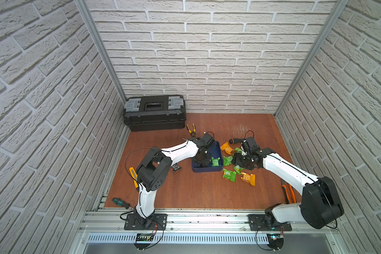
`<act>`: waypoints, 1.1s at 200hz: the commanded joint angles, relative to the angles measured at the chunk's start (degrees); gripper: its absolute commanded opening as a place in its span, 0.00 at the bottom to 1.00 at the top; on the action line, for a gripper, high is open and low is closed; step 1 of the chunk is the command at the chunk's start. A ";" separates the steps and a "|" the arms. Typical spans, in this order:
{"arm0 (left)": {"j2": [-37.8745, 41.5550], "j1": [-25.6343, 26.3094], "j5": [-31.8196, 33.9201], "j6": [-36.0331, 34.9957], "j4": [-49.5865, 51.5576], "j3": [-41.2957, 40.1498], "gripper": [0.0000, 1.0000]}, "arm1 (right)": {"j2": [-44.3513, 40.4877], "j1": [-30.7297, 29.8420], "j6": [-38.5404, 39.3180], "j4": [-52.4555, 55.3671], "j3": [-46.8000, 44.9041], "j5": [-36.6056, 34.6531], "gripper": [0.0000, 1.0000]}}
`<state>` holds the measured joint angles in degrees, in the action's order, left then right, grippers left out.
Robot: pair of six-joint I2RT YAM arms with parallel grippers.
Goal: Take the cookies out of the storage box
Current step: Pick up the cookie from the storage box, then place the cookie at the center of the board.
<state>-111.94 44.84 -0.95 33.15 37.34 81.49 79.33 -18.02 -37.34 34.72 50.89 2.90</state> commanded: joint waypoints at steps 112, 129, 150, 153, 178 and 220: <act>6.47 0.60 6.41 -1.70 1.34 1.66 0.16 | -0.44 -0.88 -0.70 -0.90 1.82 0.09 0.65; 7.62 0.49 6.77 -1.47 1.03 1.41 0.16 | -0.41 -0.88 -0.71 -1.01 1.93 0.08 0.65; 9.99 0.07 6.62 -0.52 -0.08 0.79 0.15 | -0.50 -1.22 -0.63 -0.97 2.43 0.09 0.65; 10.55 -0.13 6.56 -0.32 -0.41 0.47 0.15 | -0.50 -1.30 -0.59 -0.97 2.50 0.08 0.65; 15.18 -2.77 2.07 2.69 -6.17 -3.98 0.15 | 0.35 -3.20 0.44 -0.02 4.34 -0.96 0.63; 23.97 -10.32 -8.80 11.98 -22.69 -17.59 0.15 | 3.67 -7.55 2.10 0.92 8.35 -2.45 0.62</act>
<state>-91.98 38.04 -3.44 38.94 25.74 69.69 81.41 -23.44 -36.60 35.73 57.10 2.04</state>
